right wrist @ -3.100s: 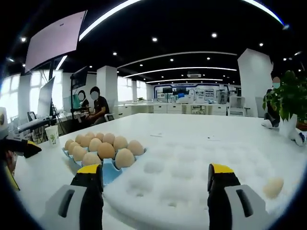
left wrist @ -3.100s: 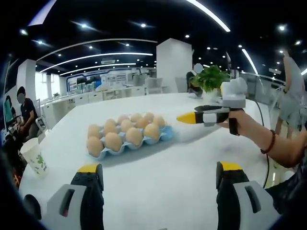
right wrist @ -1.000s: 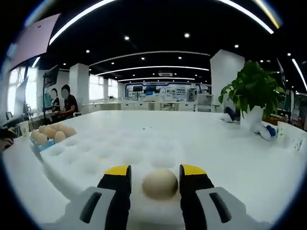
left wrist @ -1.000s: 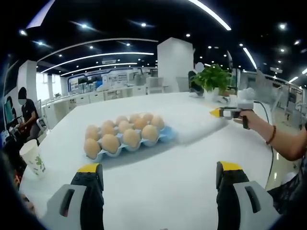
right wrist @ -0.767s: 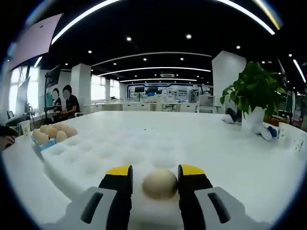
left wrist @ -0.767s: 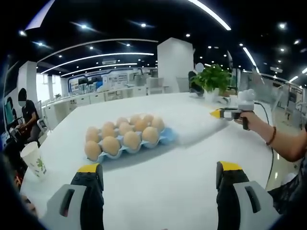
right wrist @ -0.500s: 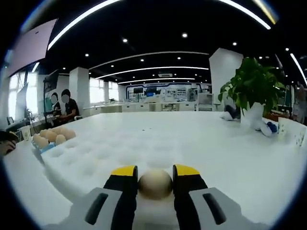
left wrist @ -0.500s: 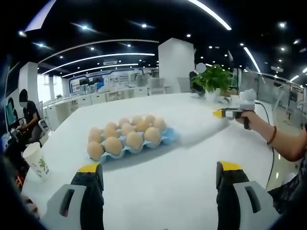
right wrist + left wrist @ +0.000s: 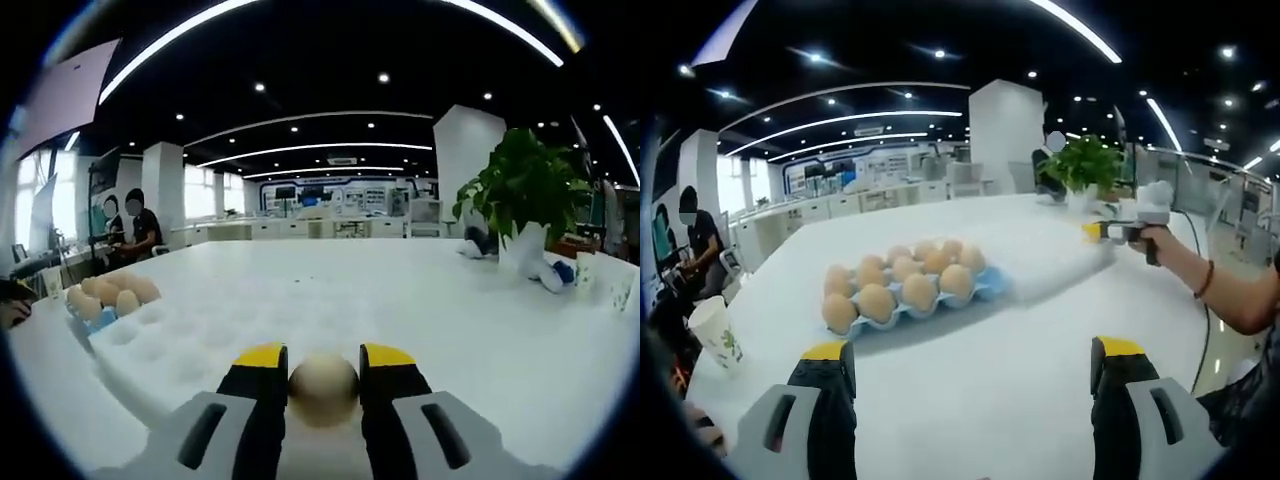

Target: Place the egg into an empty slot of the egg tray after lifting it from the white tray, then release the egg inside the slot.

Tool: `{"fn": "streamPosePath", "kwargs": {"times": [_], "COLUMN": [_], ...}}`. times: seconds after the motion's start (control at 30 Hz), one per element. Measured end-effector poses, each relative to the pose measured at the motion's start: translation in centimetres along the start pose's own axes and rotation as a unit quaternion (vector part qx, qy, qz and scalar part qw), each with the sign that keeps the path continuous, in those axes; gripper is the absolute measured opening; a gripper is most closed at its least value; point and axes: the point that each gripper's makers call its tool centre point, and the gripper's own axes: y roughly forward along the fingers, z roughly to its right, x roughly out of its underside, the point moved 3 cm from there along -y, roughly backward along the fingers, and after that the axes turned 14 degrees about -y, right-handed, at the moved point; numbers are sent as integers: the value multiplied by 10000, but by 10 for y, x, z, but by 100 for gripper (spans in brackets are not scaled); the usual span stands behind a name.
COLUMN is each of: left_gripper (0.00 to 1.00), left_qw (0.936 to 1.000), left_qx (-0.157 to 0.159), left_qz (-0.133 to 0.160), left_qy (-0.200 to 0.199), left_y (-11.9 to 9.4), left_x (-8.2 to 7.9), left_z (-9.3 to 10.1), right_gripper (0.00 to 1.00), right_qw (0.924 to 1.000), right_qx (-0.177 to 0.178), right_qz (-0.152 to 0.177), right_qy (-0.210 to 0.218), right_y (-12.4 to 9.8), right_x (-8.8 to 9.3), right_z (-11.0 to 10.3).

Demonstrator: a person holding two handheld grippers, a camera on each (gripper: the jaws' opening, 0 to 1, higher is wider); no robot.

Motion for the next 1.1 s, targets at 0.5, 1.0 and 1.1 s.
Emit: {"fn": "streamPosePath", "kwargs": {"times": [0.5,1.0,1.1], "left_gripper": [100,100,100], "left_qw": [10000,9999,9999], "left_qx": [41,90,74], "left_qz": [1,8,-10], "left_qy": [35,51,76], "left_y": [1,0,0], "left_x": [-1,-1,-1], "left_z": [3,9,8], "right_gripper": [29,29,29], "right_qw": [9971,9882,9848], "right_qx": [-642,-1470,-1669], "right_qz": [369,403,454], "right_qy": [169,143,161], "right_y": [6,22,24], "right_x": [-36,-50,-55], "right_z": [-49,-130,-149]}}
